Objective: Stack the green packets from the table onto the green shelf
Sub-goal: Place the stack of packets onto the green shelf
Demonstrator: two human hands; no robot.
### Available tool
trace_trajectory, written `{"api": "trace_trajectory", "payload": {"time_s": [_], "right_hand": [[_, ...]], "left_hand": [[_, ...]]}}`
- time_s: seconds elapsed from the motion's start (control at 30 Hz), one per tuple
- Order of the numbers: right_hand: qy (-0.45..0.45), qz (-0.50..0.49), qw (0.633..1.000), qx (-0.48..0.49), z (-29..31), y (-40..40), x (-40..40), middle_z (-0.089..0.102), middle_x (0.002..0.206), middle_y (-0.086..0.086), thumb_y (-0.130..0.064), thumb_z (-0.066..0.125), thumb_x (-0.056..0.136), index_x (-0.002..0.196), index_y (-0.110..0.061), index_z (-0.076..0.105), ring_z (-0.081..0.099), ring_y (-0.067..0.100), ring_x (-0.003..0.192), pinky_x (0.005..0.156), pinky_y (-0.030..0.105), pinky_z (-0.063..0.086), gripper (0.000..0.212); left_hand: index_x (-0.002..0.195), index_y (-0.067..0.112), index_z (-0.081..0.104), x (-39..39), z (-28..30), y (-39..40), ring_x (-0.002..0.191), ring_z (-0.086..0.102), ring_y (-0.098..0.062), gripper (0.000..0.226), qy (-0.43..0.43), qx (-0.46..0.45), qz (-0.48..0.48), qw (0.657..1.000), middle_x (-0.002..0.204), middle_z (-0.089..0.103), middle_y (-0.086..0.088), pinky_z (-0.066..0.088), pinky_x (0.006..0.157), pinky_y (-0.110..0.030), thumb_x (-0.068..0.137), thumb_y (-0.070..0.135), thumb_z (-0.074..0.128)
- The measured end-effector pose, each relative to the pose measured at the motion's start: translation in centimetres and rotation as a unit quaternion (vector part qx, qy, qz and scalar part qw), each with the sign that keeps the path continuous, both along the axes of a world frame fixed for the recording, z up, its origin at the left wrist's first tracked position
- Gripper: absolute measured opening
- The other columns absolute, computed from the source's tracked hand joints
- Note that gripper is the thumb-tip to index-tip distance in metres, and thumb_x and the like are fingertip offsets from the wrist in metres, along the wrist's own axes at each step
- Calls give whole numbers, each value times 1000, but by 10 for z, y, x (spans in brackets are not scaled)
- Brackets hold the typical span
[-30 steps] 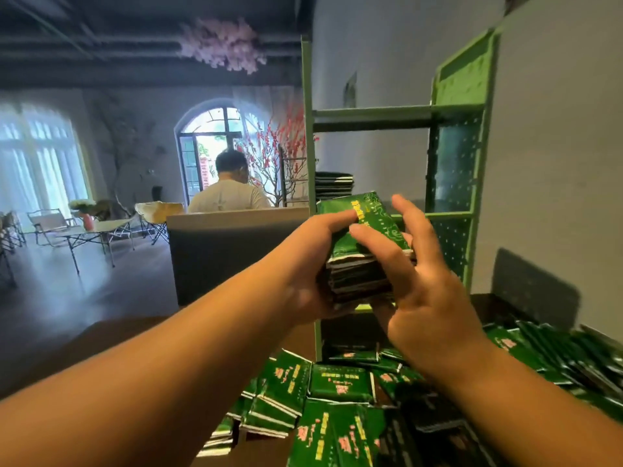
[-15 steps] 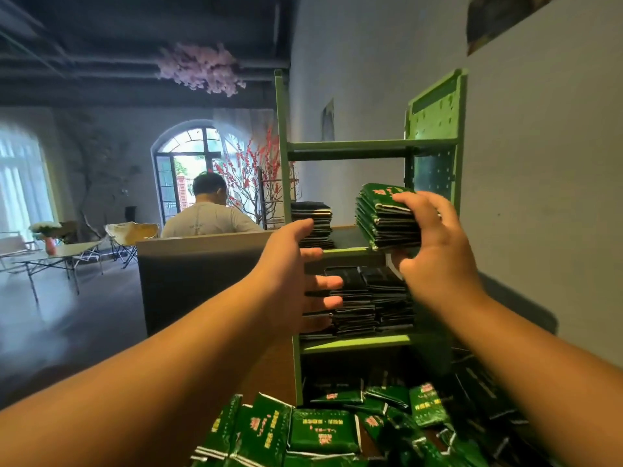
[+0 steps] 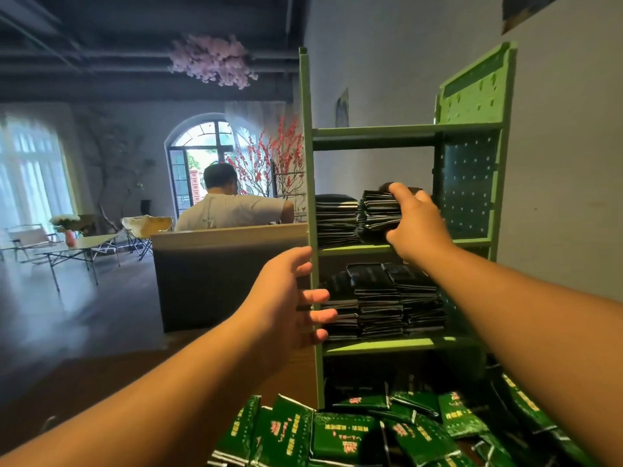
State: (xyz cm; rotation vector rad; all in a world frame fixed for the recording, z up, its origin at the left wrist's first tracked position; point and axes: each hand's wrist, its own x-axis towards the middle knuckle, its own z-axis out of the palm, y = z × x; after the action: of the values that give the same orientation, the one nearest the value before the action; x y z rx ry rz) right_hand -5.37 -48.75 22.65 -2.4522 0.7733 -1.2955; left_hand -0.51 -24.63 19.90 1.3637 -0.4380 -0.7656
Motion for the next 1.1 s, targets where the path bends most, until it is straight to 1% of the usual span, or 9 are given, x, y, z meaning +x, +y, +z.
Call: {"api": "trace_trajectory", "payload": {"time_s": [0.17,0.27,0.4,0.57,0.7,0.73,0.8,0.87,1.1], "right_hand": [[31,13,999,40,7,-4,14,42,139,16,9,69,82,148,-29,39,52,33,117,97,38,51,81],[41,39,997,49,10,-8,14,46,136,14,6,72,78,145,-27,42,52,26,110,93,31,50,81],[62,66,994,61,7,-10,8,53,130,11,5,72,78,143,-26,44,56,30,118,93,37,55,78],[84,108,988,75,10,-10,2,56,115,5,-2,66,84,135,-32,44,61,21,97,79,33,60,63],[66,77,993,65,11,-13,-6,38,148,17,-8,64,84,147,-41,35,57,14,85,63,23,52,77],[58,72,994,58,10,-13,-8,31,155,15,-8,64,84,150,-43,32,57,14,89,63,21,49,80],[41,62,996,43,7,-8,-16,21,162,10,-9,64,85,150,-46,30,54,28,118,74,21,46,82],[23,56,998,16,3,-4,-28,15,166,4,-11,65,85,148,-47,35,38,33,142,87,27,42,79],[43,81,986,-141,-25,19,-99,14,167,-2,-14,69,78,140,-37,46,31,31,147,95,35,42,70]], "left_hand": [[127,27,56,6,-6,2,94,65,-30,37,-1,-1,13,1000,109,64,-14,46,74,-40,97,48,52],[128,26,55,8,-9,2,95,68,-29,35,-16,15,26,999,111,66,-13,48,75,-39,97,43,55],[131,26,54,7,-11,0,96,69,-28,36,-22,30,27,999,115,67,-13,49,78,-39,97,39,56],[132,25,53,2,-15,-3,96,68,-26,38,-29,43,19,999,112,66,-10,49,78,-39,97,37,58],[134,24,52,-4,-16,-3,98,68,-25,39,-39,45,17,998,114,65,-9,51,78,-38,97,35,58],[135,24,52,-4,-16,-3,98,68,-25,39,-43,45,16,998,114,65,-9,51,78,-38,97,34,58],[134,23,52,-8,-16,-3,97,68,-25,39,-48,45,17,998,113,65,-8,51,79,-38,97,33,59],[131,22,55,-12,-16,-5,97,68,-25,37,-50,46,22,997,112,65,-8,51,82,-40,97,33,59],[132,20,58,-45,-28,-24,105,67,-27,36,-75,50,-22,996,122,63,-6,51,88,-43,98,32,58]]}}
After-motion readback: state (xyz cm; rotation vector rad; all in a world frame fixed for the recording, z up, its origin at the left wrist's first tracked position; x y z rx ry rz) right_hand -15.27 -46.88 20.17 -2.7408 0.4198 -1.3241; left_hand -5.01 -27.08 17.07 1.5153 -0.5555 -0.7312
